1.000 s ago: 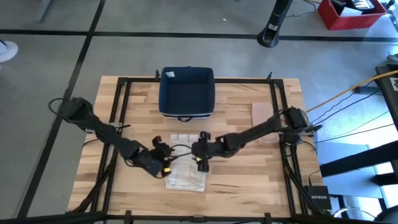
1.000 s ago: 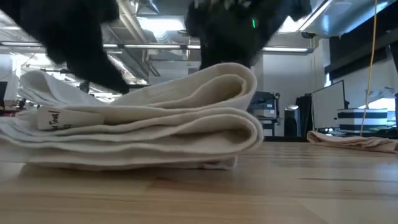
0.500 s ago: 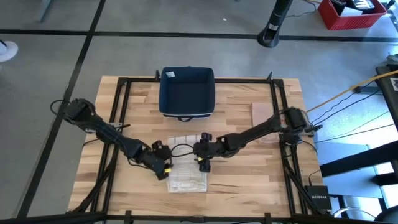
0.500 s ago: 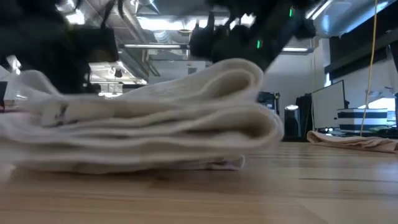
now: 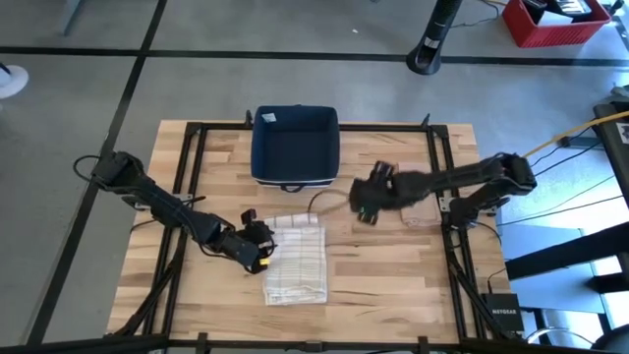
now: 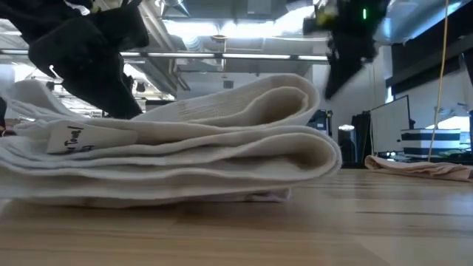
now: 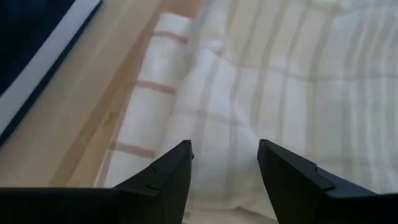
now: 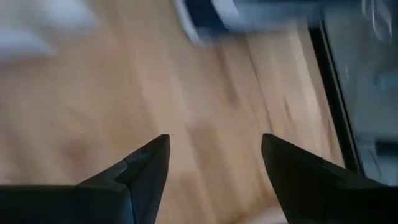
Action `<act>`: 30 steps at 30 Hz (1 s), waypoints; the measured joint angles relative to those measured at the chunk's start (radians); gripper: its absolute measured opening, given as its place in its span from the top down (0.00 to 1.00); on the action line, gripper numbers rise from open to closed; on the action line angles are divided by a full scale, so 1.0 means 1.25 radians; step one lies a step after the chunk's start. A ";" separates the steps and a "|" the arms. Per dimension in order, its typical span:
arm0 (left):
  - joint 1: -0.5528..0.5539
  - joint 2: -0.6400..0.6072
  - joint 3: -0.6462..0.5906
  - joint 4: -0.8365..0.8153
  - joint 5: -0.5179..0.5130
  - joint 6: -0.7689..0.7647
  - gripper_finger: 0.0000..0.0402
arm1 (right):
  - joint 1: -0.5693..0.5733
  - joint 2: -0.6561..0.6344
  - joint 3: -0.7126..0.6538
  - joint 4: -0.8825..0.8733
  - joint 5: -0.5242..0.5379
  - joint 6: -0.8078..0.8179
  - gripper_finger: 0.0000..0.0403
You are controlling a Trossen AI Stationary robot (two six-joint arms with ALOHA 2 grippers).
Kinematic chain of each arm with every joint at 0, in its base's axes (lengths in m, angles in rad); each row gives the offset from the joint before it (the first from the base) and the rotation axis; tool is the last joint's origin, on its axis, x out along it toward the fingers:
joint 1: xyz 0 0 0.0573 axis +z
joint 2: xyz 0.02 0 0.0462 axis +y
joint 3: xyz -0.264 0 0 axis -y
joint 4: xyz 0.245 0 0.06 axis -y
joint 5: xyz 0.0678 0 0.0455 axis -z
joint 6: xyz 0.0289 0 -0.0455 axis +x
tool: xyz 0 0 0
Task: Fold towel
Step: Stack the pink towel on the gray pattern towel
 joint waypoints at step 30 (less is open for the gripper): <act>-0.002 0.000 -0.014 0.003 0.024 -0.036 0.56 | -0.555 -0.038 -0.419 0.114 -0.459 0.056 0.36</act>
